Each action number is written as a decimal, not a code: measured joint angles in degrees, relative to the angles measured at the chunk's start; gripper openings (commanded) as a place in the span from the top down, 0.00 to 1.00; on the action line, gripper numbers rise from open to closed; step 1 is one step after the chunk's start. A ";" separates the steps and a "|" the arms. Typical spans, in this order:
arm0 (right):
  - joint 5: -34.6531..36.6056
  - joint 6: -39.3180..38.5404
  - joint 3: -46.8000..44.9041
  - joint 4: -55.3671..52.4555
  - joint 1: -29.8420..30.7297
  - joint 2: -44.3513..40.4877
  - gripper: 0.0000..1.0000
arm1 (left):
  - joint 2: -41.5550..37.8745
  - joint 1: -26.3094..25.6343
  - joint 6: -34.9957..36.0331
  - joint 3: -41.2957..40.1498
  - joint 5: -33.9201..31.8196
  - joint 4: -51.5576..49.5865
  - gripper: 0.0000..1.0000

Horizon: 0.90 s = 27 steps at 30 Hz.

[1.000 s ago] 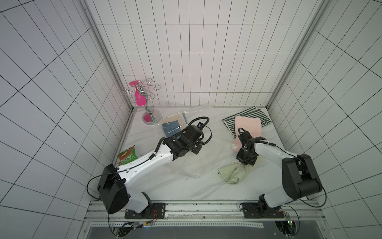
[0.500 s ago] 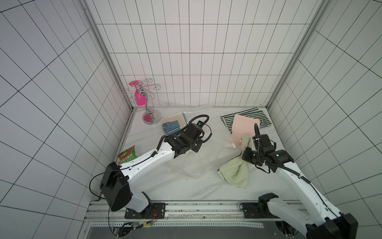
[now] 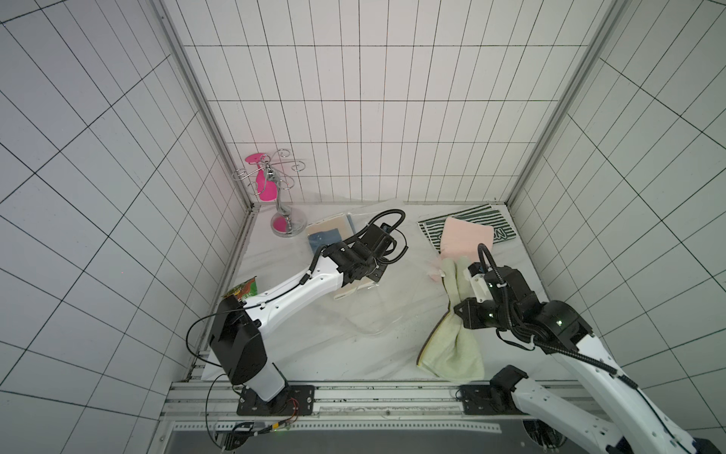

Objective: Place the folded towel into the vacuum bag
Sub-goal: Pick up the towel from the center of the board, then place the towel in the vacuum bag.

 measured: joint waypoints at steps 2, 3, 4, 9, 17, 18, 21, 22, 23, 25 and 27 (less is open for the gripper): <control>-1.07 -0.35 0.98 -0.11 3.43 0.48 1.00 | -0.35 0.55 -0.09 0.31 0.52 0.13 1.00; -1.53 -0.46 1.55 0.00 5.31 1.07 1.00 | -0.61 0.85 -0.20 0.31 0.85 0.20 1.00; -1.79 -0.63 2.14 0.07 7.06 1.79 1.00 | -0.81 1.20 -0.24 0.31 1.22 0.24 1.00; -2.32 -1.42 6.56 1.07 13.81 6.03 1.00 | -1.09 2.54 -0.24 0.31 2.36 0.76 1.00; -4.31 -1.90 11.41 5.27 19.21 10.84 1.00 | -1.07 3.48 -0.15 1.44 3.56 0.90 1.00; -4.59 -1.92 11.26 6.47 20.17 12.17 1.00 | -1.09 3.61 -0.09 2.19 3.56 0.79 1.00; -5.38 -2.40 10.58 10.62 21.68 16.33 1.00 | -1.53 3.74 0.04 3.41 3.58 1.51 1.00; -5.46 -2.58 9.73 12.57 21.70 17.25 1.00 | -1.90 3.76 0.02 3.50 3.61 1.57 1.00; -5.86 -2.80 8.41 14.75 21.49 18.14 1.00 | -2.32 3.76 0.02 3.58 3.63 1.55 1.00; -7.34 -2.99 5.51 18.69 19.89 19.69 1.00 | -3.08 3.76 0.02 3.72 3.82 1.60 1.00; -9.64 -2.95 2.21 22.88 16.70 21.88 1.00 | -3.93 3.80 -0.02 3.72 4.46 1.55 1.00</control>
